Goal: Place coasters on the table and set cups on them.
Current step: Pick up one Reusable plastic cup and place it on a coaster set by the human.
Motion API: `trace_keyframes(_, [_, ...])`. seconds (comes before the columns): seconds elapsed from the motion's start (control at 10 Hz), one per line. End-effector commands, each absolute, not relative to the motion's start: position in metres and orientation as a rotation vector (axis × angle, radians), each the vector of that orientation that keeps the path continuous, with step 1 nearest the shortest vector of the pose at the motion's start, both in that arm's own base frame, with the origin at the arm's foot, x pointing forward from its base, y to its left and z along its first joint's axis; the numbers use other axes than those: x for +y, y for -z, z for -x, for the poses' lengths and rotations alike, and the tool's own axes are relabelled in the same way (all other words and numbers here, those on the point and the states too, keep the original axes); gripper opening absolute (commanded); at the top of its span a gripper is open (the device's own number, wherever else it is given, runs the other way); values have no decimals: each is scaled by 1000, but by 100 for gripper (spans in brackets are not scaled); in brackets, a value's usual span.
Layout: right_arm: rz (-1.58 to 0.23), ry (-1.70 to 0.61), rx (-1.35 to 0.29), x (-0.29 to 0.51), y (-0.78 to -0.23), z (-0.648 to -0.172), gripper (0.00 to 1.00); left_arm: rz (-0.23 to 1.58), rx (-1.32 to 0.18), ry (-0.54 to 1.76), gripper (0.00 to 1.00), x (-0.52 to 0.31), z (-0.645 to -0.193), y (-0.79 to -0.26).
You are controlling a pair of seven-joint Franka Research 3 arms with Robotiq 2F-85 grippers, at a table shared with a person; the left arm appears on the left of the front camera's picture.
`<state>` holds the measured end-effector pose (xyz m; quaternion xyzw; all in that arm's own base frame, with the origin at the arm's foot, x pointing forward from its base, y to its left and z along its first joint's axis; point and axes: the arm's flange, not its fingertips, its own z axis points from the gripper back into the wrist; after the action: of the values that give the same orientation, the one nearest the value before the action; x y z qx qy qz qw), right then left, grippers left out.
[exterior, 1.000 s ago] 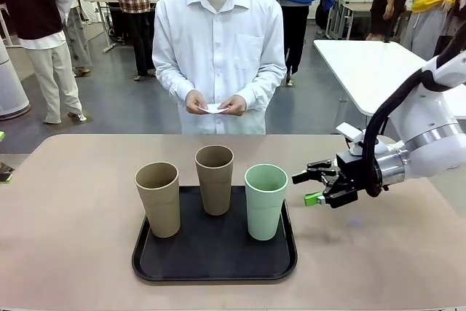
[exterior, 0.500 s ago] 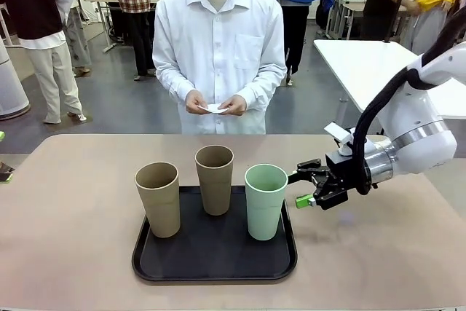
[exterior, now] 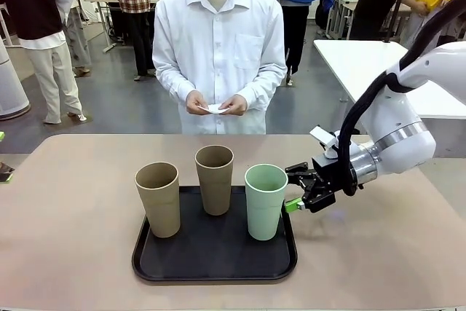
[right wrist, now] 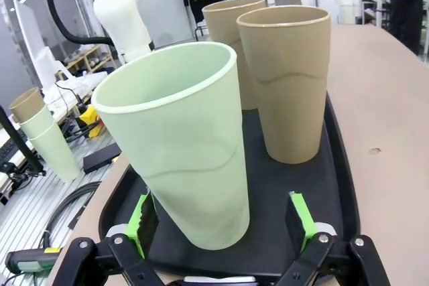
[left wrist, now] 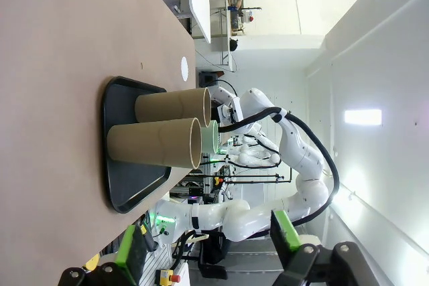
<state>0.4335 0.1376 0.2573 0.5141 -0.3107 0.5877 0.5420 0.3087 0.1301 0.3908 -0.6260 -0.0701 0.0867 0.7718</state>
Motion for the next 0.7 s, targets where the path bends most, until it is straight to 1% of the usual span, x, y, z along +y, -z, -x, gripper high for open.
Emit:
trace_keyframes(0.0, [-1220, -1452, -718, 141, -253, -434, 100, 1371, -163, -185, 100, 131, -308, -392])
trace_keyframes(0.6, [-1227, -1487, -691, 158, -245, -433, 100, 1371, -163, -185, 100, 131, -308, -392])
